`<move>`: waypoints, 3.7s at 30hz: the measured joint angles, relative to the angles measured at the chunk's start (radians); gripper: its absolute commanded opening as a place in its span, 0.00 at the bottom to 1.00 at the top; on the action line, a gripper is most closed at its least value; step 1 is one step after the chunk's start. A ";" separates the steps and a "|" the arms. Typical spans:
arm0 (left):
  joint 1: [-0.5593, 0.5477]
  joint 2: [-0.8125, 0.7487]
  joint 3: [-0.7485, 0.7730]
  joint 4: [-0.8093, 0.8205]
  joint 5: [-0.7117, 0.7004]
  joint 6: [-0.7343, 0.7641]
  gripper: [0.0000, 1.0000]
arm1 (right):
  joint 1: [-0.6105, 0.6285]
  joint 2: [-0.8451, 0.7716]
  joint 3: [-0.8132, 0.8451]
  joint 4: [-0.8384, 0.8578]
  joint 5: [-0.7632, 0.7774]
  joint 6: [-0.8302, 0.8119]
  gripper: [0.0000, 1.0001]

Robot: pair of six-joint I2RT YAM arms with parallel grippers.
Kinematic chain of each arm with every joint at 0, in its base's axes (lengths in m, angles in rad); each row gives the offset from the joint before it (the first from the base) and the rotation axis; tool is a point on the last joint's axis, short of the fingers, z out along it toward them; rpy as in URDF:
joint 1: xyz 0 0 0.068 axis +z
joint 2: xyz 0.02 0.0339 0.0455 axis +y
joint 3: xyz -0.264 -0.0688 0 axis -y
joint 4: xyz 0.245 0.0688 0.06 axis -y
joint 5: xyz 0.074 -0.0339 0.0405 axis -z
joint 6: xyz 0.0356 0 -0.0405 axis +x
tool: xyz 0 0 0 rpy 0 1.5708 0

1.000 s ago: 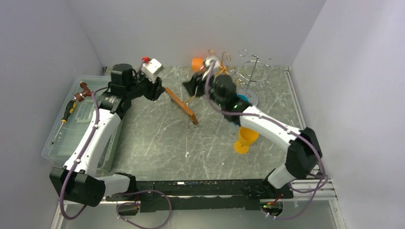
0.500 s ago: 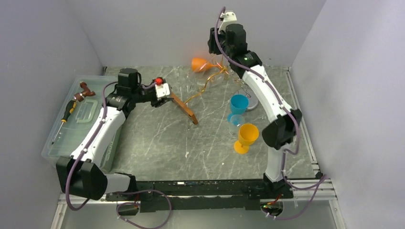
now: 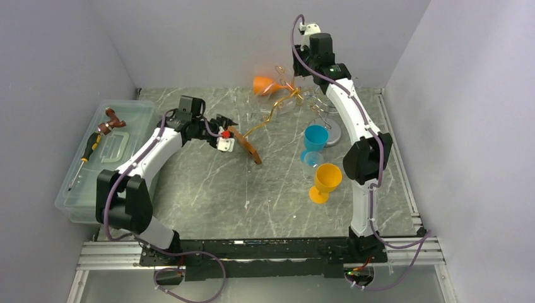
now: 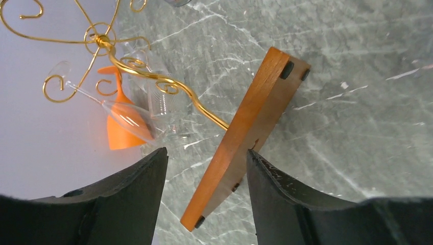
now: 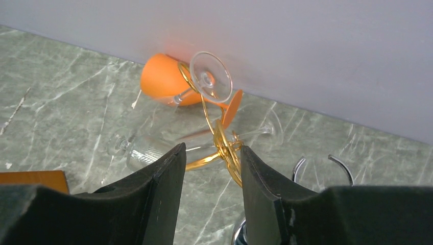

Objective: Place the wine glass upside down on the wine glass rack
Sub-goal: Adjust the wine rack at the center of the board.

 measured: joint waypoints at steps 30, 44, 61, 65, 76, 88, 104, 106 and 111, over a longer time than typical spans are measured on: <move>-0.012 0.337 0.331 -0.225 -0.137 0.245 0.87 | -0.010 0.072 0.014 0.046 0.007 -0.136 0.20; -0.016 0.351 0.332 -0.240 -0.150 0.286 0.79 | -0.010 0.072 -0.028 0.053 -0.016 -0.193 0.00; -0.018 0.351 0.277 -0.277 -0.172 0.307 0.64 | 0.032 0.008 -0.183 0.204 0.042 -0.297 0.00; -0.018 0.351 0.246 -0.291 -0.172 0.302 0.53 | 0.053 -0.042 -0.268 0.259 0.071 -0.335 0.00; -0.032 0.286 0.154 -0.315 -0.182 0.273 0.46 | 0.164 -0.149 -0.369 0.361 0.136 -0.439 0.00; -0.057 0.174 -0.023 -0.334 -0.169 0.238 0.42 | 0.341 -0.219 -0.404 0.433 0.195 -0.565 0.00; -0.085 0.080 -0.174 -0.286 -0.151 0.245 0.41 | 0.505 -0.322 -0.522 0.517 0.312 -0.653 0.00; -0.085 0.072 -0.194 -0.276 -0.147 0.247 0.41 | 0.535 -0.323 -0.522 0.528 0.327 -0.670 0.00; -0.088 0.048 -0.249 -0.243 -0.135 0.252 0.41 | 0.611 -0.323 -0.527 0.565 0.360 -0.708 0.00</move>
